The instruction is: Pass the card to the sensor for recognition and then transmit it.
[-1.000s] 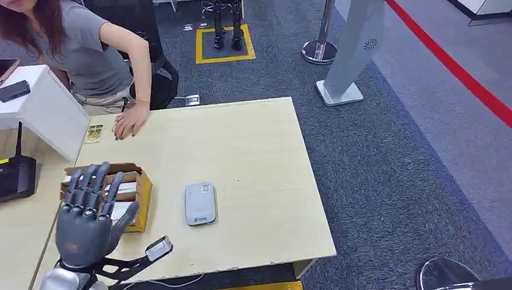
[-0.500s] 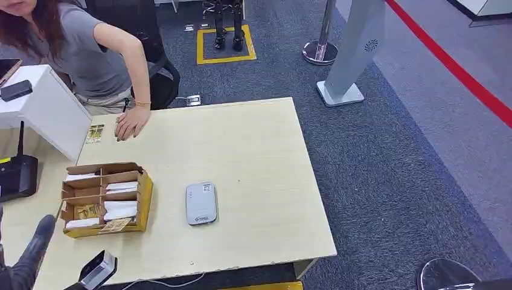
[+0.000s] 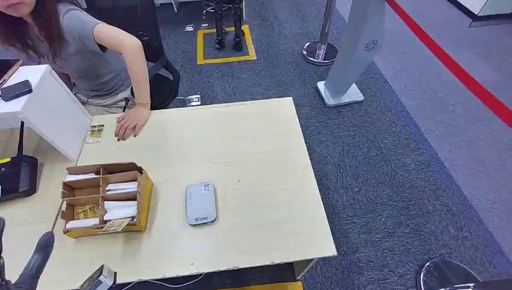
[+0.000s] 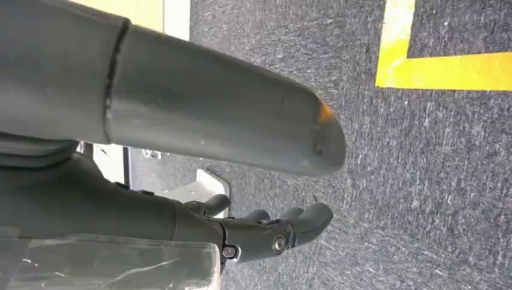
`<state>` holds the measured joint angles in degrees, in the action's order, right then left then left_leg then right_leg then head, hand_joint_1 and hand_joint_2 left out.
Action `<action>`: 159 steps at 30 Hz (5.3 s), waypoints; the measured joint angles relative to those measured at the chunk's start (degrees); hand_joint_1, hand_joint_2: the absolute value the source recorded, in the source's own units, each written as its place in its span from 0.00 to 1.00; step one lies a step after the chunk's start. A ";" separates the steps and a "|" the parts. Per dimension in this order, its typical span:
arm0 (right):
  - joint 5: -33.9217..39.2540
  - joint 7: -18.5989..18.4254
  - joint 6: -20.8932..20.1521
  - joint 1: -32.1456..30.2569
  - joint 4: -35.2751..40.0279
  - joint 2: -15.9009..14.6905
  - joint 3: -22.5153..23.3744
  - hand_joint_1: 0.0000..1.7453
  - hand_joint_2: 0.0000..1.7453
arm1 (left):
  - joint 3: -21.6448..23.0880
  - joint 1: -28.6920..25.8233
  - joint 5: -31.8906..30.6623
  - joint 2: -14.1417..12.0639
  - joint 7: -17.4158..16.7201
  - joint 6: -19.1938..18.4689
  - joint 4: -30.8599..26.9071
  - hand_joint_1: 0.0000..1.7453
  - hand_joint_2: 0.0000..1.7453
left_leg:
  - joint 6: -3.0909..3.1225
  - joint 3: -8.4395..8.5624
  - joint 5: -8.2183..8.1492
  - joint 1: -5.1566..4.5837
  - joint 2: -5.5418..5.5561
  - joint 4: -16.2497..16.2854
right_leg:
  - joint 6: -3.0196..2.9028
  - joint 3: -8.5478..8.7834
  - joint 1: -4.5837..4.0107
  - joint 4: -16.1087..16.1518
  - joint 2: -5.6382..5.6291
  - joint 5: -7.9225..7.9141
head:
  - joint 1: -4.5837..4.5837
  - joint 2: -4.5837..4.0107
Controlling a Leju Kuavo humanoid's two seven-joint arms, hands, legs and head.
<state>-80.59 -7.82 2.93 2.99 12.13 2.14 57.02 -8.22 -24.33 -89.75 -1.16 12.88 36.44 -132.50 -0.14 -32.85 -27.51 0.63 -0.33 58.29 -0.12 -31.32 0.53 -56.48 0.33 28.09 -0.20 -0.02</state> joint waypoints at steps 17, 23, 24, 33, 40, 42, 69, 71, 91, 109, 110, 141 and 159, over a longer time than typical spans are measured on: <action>2.25 -0.55 0.46 -0.30 0.04 0.29 -0.22 0.00 0.00 | -7.59 -0.32 -0.11 1.77 7.82 0.00 24.99 0.00 1.00 | 0.00 0.03 0.00 -0.01 -0.01 0.00 | 0.02 0.03 0.00 0.00 -0.01 0.01 | 0.02 0.00; 1.95 -0.35 0.48 -0.29 0.04 0.29 -0.22 0.00 0.00 | -3.42 -0.01 -0.20 -6.64 -18.99 -1.56 32.70 0.00 1.00 | -0.01 0.05 0.01 0.06 0.00 0.00 | 0.01 -0.15 -0.01 0.02 0.04 0.03 | 0.02 0.00; 1.92 -0.33 0.46 -0.27 0.04 0.29 -0.22 0.00 0.00 | -0.20 0.55 -0.22 -9.82 -25.47 -2.30 33.27 0.00 1.00 | -0.03 0.06 0.02 0.05 0.04 0.00 | 0.00 -0.13 -0.01 0.02 0.08 0.03 | 0.04 0.00; 0.92 0.13 0.44 -0.20 0.04 0.26 -0.22 0.00 0.00 | 31.02 9.00 -0.37 -27.15 -52.37 -5.44 37.05 0.00 1.00 | -0.11 0.06 0.10 0.02 -0.02 0.00 | -0.09 0.01 -0.03 -0.02 -0.07 -0.09 | 0.02 0.00; 0.48 0.22 0.44 -0.06 0.04 0.26 -0.24 0.00 0.00 | 38.73 12.95 -0.37 -31.13 -52.57 -5.16 38.47 0.00 1.00 | -0.08 0.05 0.08 0.02 0.02 0.01 | -0.09 0.02 -0.03 0.02 -0.01 -0.08 | 0.04 0.00; 0.31 0.24 0.44 -0.08 0.04 0.24 -0.24 0.00 0.00 | 40.00 13.88 -0.37 -31.69 -52.61 -5.18 38.62 0.00 1.00 | -0.08 0.05 0.08 0.03 0.01 0.01 | -0.09 0.01 -0.03 0.02 -0.02 -0.08 | 0.04 0.00; 0.26 0.13 0.53 -0.11 0.04 0.07 -0.24 0.00 0.00 | 42.12 13.02 -0.31 -31.34 -52.81 -8.39 38.62 0.00 1.00 | -0.08 0.04 0.08 0.03 0.02 0.01 | -0.09 0.02 -0.03 0.02 -0.02 -0.08 | 0.04 0.00; 0.26 0.13 0.53 -0.11 0.04 0.07 -0.24 0.00 0.00 | 41.99 12.86 -0.31 -31.10 -52.79 -8.39 38.62 0.00 1.00 | -0.08 0.04 0.08 0.03 0.02 0.01 | -0.09 0.02 -0.03 0.01 -0.02 -0.08 | 0.04 0.00; -0.52 0.15 0.50 -0.11 0.04 0.07 -0.24 0.00 0.00 | 39.15 11.53 -0.31 -29.49 -52.79 -10.45 38.80 0.00 1.00 | -0.08 0.05 0.08 0.03 0.02 0.01 | -0.09 0.03 -0.03 0.01 -0.02 -0.08 | 0.04 0.00; -2.21 0.55 0.42 0.04 0.04 -0.02 -0.41 0.00 0.00 | 36.11 15.07 -0.28 -27.91 -49.92 -10.29 44.59 0.00 1.00 | -0.08 0.05 0.08 0.03 0.02 0.01 | -0.09 0.03 -0.03 0.01 -0.02 -0.08 | 0.04 0.00; -2.23 0.61 0.44 0.04 0.04 -0.02 -0.41 0.00 0.00 | 36.04 15.24 -0.31 -27.87 -49.88 -10.32 44.85 0.00 1.00 | -0.08 0.05 0.08 0.03 0.02 0.01 | -0.09 0.03 -0.03 0.01 -0.02 -0.08 | 0.04 0.00; -3.28 1.03 -0.17 0.46 0.04 -0.30 -0.79 0.00 0.00 | 35.96 21.32 -0.31 -26.84 -48.31 -7.41 50.38 0.00 1.00 | -0.08 0.05 0.08 0.03 0.01 0.01 | -0.09 0.02 -0.03 0.01 -0.02 -0.08 | 0.04 0.00; -3.80 1.20 -0.09 0.62 0.04 -0.33 -1.33 0.00 0.00 | 36.79 23.14 -0.31 -25.77 -47.13 -6.43 51.98 1.00 1.00 | -0.08 0.05 0.08 0.03 0.01 0.01 | -0.09 0.02 -0.03 0.01 -0.03 -0.09 | 0.04 0.00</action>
<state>-84.39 -6.62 2.84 3.61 12.17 1.81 55.69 28.57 -1.20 -90.05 -26.93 -34.25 30.01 -80.52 -0.22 -32.80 -27.43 0.66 -0.32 58.30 -0.21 -31.30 0.51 -56.47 0.30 28.00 -0.15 -0.02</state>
